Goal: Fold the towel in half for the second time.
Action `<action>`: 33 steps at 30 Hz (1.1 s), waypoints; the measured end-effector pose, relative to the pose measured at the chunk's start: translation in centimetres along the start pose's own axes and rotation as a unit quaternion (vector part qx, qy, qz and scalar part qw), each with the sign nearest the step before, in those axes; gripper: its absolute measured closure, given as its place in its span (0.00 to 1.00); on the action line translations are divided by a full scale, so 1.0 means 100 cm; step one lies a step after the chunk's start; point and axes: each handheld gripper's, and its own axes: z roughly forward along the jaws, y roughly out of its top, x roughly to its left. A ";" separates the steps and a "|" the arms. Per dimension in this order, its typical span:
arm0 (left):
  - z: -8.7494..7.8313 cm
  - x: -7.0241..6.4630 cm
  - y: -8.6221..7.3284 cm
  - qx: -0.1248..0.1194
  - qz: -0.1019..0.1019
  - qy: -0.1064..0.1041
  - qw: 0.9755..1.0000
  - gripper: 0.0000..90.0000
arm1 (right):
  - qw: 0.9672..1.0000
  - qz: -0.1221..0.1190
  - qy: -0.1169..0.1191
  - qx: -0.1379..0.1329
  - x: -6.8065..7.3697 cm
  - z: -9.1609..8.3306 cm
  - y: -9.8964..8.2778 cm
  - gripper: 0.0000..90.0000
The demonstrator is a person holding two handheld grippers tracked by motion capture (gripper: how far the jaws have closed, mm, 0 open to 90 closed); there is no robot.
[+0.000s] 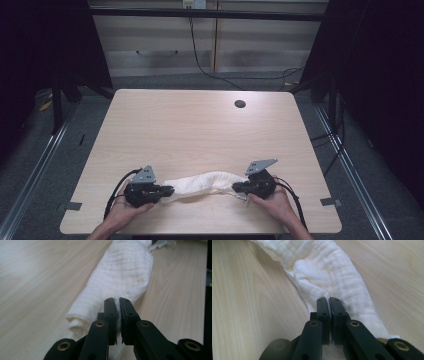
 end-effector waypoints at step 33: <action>0.010 0.013 0.001 -0.008 -0.016 0.026 0.999 0.93 | 0.997 0.013 -0.071 -0.007 0.005 -0.024 -0.022 0.97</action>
